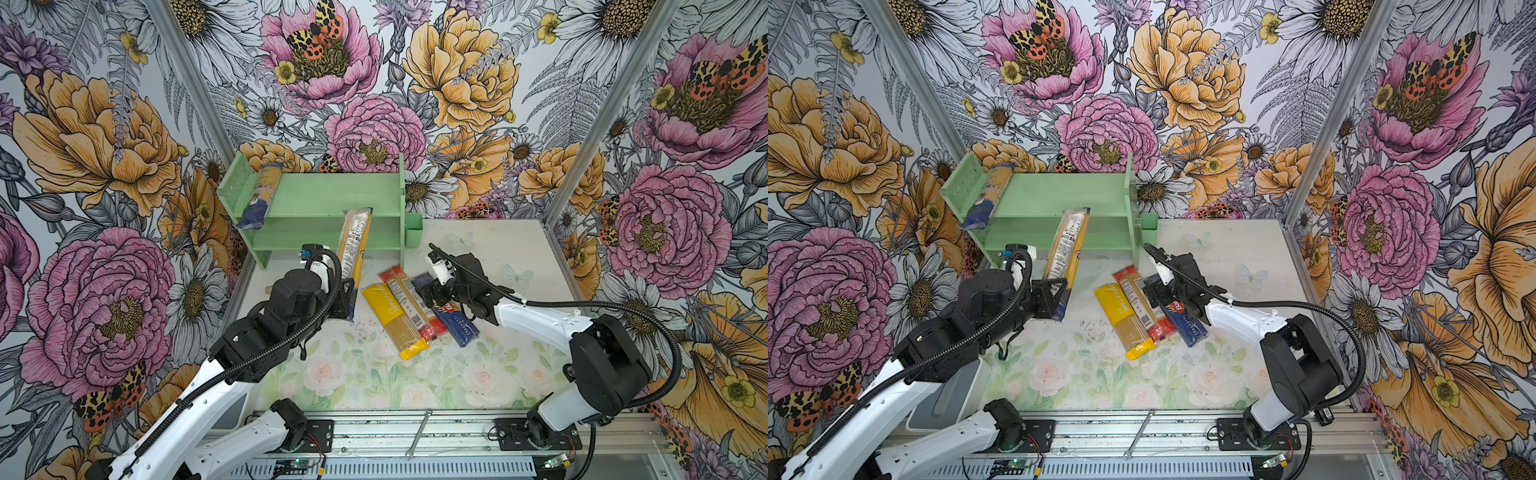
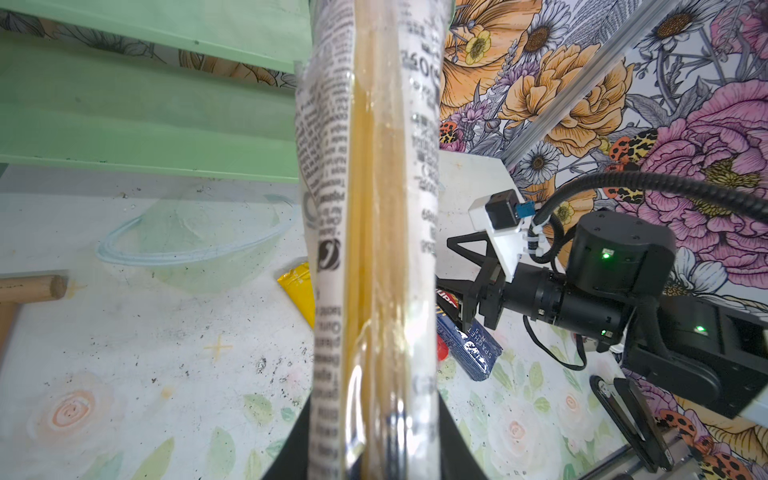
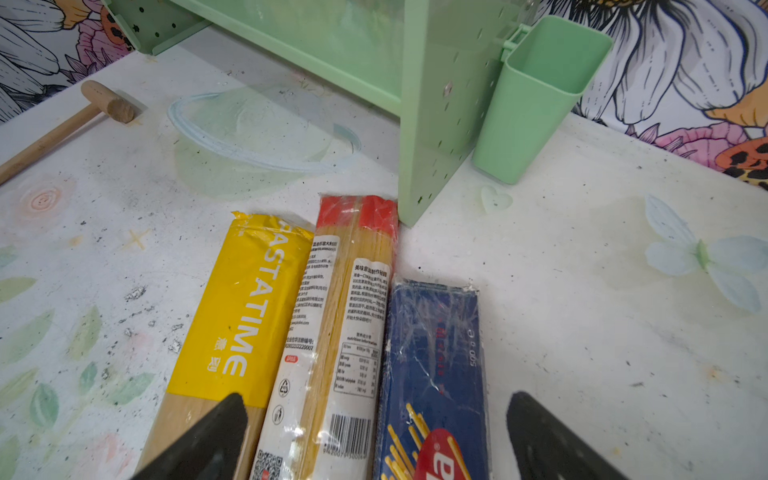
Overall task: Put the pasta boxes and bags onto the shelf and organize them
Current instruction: 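Raise the white package over the shelf's upper tier with the left gripper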
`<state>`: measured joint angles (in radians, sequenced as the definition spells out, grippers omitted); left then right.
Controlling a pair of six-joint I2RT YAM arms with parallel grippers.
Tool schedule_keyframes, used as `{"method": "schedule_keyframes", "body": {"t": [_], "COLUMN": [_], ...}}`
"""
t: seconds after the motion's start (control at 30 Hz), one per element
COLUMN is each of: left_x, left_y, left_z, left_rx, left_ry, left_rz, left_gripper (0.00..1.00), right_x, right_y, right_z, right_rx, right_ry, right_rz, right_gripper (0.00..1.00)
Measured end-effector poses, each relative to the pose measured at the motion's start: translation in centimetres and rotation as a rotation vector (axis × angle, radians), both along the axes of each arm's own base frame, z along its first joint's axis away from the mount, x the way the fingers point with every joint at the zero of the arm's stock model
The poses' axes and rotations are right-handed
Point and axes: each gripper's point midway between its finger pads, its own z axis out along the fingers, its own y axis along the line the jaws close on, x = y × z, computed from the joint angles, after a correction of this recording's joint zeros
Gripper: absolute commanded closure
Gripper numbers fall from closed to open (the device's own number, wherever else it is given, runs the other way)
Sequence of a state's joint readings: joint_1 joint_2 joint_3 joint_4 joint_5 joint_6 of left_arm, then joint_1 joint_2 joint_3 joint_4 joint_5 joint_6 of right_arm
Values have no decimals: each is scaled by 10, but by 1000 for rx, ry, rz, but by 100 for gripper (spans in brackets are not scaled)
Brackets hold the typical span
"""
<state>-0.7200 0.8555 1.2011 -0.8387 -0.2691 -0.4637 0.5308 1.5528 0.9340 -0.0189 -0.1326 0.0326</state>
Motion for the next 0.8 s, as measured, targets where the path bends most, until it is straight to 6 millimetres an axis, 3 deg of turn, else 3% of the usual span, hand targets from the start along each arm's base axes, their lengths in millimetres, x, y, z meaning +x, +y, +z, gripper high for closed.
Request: {"method": "schedule_keyframes", "body": {"t": [0.23, 0.8], "left_x": [15, 64], "left_y": [1, 22], "left_z": [32, 77], "left_rx": [35, 118], "left_ry": [-63, -140], "left_rz": [24, 130], "left_gripper": [100, 100], "right_x": [0, -7], "right_y": [1, -1], "right_z": [0, -11], "right_rx": [3, -3], "right_ry": [0, 27], "right_rz": [3, 9], "right_gripper": [0, 1]}}
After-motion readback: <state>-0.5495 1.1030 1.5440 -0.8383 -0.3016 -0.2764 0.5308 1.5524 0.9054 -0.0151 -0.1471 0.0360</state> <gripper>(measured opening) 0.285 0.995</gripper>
